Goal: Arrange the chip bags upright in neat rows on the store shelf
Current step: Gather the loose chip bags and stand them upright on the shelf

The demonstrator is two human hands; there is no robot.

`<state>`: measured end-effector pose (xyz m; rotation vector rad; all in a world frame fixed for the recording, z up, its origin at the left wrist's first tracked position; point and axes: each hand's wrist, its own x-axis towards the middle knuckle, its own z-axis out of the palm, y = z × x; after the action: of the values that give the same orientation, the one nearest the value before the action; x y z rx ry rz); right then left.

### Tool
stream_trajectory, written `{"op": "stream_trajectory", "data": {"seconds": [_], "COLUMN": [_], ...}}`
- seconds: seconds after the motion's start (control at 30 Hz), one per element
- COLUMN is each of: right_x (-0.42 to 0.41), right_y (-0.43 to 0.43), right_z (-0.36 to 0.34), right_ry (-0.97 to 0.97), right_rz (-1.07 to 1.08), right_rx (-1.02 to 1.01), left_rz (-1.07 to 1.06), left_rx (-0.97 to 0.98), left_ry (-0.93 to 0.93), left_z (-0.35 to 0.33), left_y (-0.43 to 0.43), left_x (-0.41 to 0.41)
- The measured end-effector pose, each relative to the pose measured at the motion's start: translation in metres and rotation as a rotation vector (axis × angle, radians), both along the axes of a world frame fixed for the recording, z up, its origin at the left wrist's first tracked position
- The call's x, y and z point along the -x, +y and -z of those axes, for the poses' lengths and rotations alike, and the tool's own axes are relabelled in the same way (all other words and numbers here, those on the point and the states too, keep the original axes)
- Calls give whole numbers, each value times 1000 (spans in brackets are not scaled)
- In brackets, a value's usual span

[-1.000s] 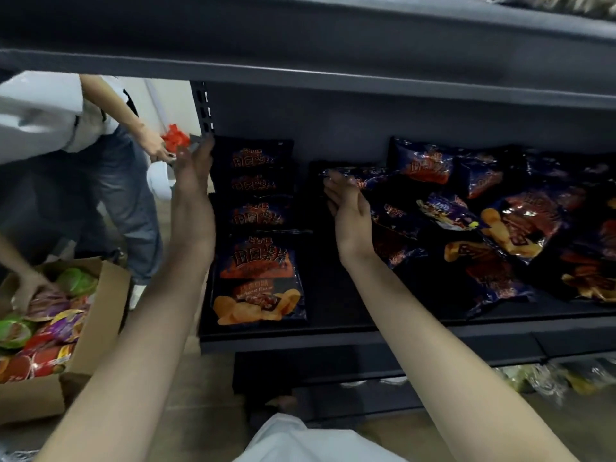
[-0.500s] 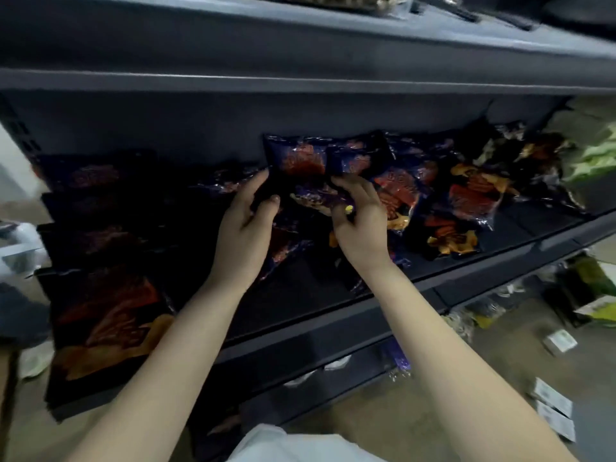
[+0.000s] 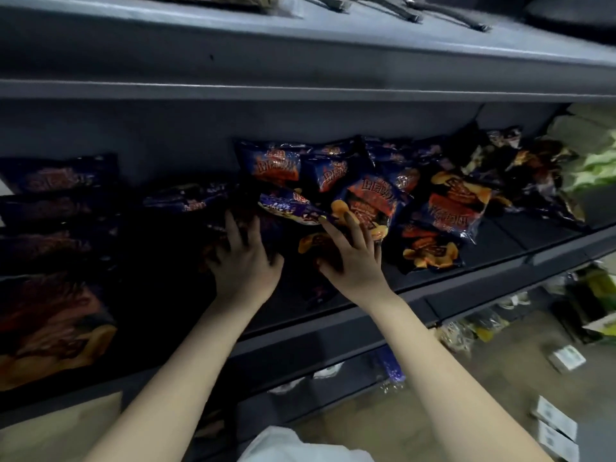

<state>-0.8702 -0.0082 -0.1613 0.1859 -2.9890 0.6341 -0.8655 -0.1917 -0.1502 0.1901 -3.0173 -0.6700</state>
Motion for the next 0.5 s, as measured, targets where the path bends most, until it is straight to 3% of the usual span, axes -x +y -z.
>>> {"op": "stream_trajectory", "data": {"seconds": [0.33,0.5], "right_x": [17,22], "right_y": [3,-12], "right_z": [7,8], "right_ry": [149,281], "right_rz": [12,-136], "right_rx": [37,87], "left_rz": [122,263], "left_rx": [140,-100], "left_ry": [26,135], "left_z": [10,8], "left_y": [35,36], "left_x": [-13,-12]}}
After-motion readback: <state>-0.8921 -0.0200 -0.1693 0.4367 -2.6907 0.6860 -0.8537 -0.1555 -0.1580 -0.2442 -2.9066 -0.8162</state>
